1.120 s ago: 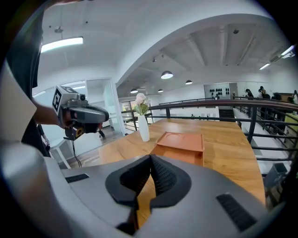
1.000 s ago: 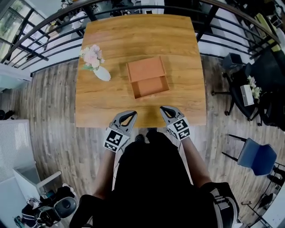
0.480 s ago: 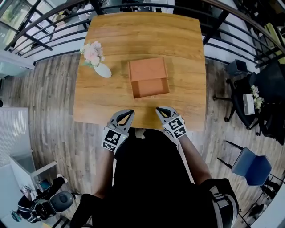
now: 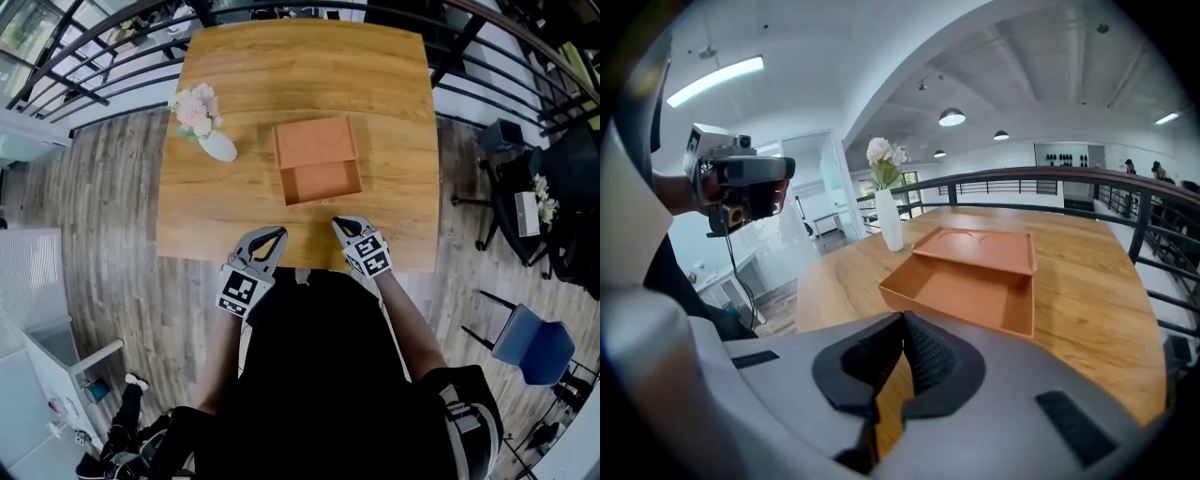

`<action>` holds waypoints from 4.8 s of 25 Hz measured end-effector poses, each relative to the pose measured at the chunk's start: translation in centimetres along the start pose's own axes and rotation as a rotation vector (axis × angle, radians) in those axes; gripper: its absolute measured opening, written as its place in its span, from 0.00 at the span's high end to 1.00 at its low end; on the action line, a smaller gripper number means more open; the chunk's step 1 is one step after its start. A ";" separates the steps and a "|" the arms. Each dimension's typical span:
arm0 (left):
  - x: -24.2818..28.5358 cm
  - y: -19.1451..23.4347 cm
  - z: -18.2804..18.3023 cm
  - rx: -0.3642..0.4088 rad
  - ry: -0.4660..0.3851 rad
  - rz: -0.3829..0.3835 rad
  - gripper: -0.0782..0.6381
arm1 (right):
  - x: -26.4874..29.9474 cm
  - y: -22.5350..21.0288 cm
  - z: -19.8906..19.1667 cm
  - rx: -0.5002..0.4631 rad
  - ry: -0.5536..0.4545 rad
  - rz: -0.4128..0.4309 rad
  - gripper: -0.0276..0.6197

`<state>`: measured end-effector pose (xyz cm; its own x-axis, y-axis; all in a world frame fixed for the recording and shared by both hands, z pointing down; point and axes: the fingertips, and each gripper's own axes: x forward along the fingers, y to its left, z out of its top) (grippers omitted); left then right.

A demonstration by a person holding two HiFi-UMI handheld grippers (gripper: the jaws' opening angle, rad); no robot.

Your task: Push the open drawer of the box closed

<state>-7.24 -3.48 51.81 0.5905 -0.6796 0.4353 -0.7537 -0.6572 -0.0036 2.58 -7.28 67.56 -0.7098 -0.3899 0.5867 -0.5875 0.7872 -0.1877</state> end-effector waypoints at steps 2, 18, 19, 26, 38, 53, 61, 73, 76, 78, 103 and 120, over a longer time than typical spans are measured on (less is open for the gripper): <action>0.1 0.4 0.1 0.001 -0.002 -0.008 0.86 | 0.7 -0.1 -0.2 0.022 0.014 0.001 0.93; 2.1 3.6 1.5 0.059 0.025 -0.129 0.86 | 5.1 -2.1 -2.1 0.125 0.099 -0.084 0.89; 2.1 3.7 1.4 0.061 0.027 -0.134 0.86 | 5.4 -2.2 -2.2 0.130 0.106 -0.090 0.89; 1.6 4.9 0.8 0.059 0.048 -0.141 0.86 | 7.3 -3.0 -2.2 0.137 0.119 -0.132 0.88; 1.1 4.7 -0.4 0.053 0.076 -0.170 0.86 | 9.3 -4.6 -3.5 0.199 0.162 -0.205 0.80; 0.7 6.9 -0.8 0.029 0.078 -0.133 0.86 | 10.7 -4.8 -4.1 0.273 0.174 -0.195 0.80; 0.3 7.0 -1.4 0.016 0.085 -0.119 0.86 | 11.2 -5.0 -3.7 0.312 0.158 -0.205 0.83; 0.7 7.4 -1.1 0.014 0.077 -0.113 0.86 | 11.1 -4.8 -3.3 0.339 0.129 -0.173 0.83; 0.8 7.4 -0.9 0.016 0.078 -0.116 0.86 | 11.2 -4.8 -3.1 0.343 0.127 -0.169 0.83; 0.9 7.4 -0.7 0.019 0.078 -0.116 0.86 | 11.2 -4.9 -2.9 0.346 0.126 -0.168 0.83; 1.0 7.8 -0.6 0.014 0.076 -0.105 0.86 | 12.5 -5.8 -1.8 0.325 0.126 -0.143 0.83; 0.6 8.3 -0.9 0.008 0.081 -0.092 0.86 | 13.3 -7.2 -0.7 0.341 0.106 -0.163 0.83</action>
<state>-13.40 -9.04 52.83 0.6318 -0.5879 0.5052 -0.6947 -0.7185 0.0327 -2.38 -17.81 77.23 -0.5629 -0.4315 0.7050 -0.7973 0.5082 -0.3255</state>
